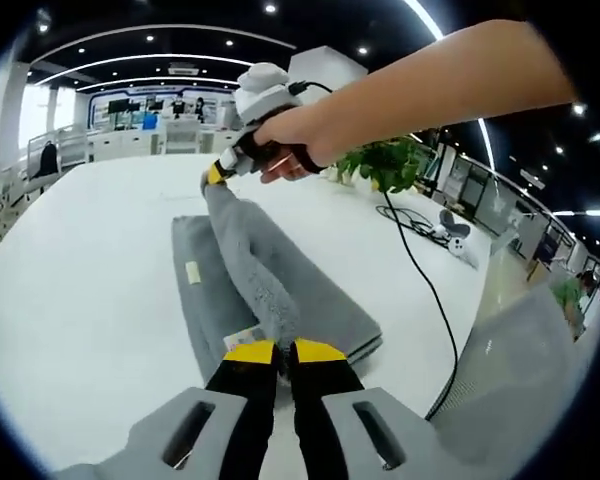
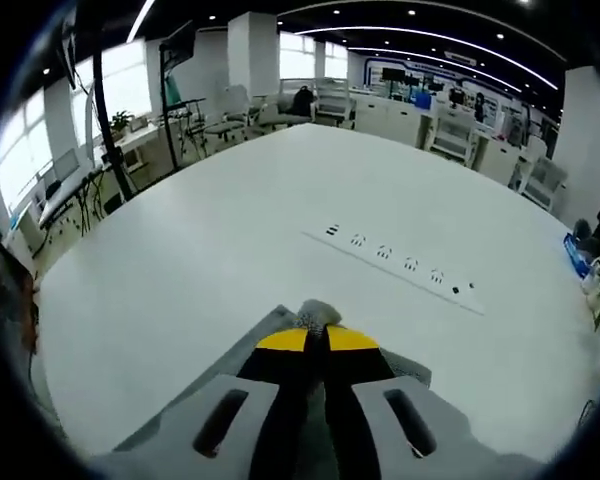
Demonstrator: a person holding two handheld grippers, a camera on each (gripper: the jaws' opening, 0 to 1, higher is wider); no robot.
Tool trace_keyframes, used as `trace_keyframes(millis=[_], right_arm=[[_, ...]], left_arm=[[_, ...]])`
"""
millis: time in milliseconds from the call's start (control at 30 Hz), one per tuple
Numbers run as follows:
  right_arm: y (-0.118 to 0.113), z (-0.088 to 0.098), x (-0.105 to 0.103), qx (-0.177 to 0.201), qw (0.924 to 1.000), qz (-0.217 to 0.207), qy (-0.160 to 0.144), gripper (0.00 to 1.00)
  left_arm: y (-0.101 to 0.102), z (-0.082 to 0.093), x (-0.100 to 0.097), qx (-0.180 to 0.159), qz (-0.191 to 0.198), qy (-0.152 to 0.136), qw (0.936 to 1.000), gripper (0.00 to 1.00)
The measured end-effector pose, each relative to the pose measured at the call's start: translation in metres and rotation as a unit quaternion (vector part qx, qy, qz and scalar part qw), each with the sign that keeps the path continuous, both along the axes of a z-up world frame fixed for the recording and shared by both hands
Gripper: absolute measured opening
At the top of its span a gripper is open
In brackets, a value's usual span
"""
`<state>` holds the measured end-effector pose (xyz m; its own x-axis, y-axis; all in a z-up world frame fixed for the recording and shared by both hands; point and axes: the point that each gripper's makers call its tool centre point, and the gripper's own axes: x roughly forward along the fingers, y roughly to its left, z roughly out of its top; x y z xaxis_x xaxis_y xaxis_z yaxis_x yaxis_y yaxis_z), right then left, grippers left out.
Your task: Fold the towel on the table until its edges align and the towel forms a compact rectangular stack.
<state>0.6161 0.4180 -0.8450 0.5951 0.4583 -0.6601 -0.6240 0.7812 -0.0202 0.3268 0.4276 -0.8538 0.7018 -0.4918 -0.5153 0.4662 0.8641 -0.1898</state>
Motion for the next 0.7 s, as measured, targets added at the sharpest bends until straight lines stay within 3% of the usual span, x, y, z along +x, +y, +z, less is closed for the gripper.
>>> trace_keyframes(millis=[167,367,433,467,700], right_arm=[[0.002,-0.003,-0.004,-0.002,1.0000,0.000,-0.004,0.02],[0.009,-0.012,-0.006,-0.013,0.9999,0.003,-0.010,0.03],[0.012,-0.017,-0.001,-0.012,0.9998,0.004,-0.016,0.03],[0.013,-0.017,0.000,-0.013,0.9998,0.003,-0.015,0.03],[0.016,-0.012,0.002,-0.019,0.9988,0.020,-0.040,0.06]], left_arm=[[0.007,-0.010,0.000,0.006,0.005,0.009,0.9999,0.05],[0.017,-0.027,-0.004,0.007,0.026,0.048,0.9985,0.05],[0.017,-0.028,-0.003,0.020,0.023,0.045,0.9985,0.05],[0.018,-0.030,-0.003,0.034,0.015,0.043,0.9984,0.05],[0.026,-0.040,-0.004,0.044,0.025,0.071,0.9962,0.10]])
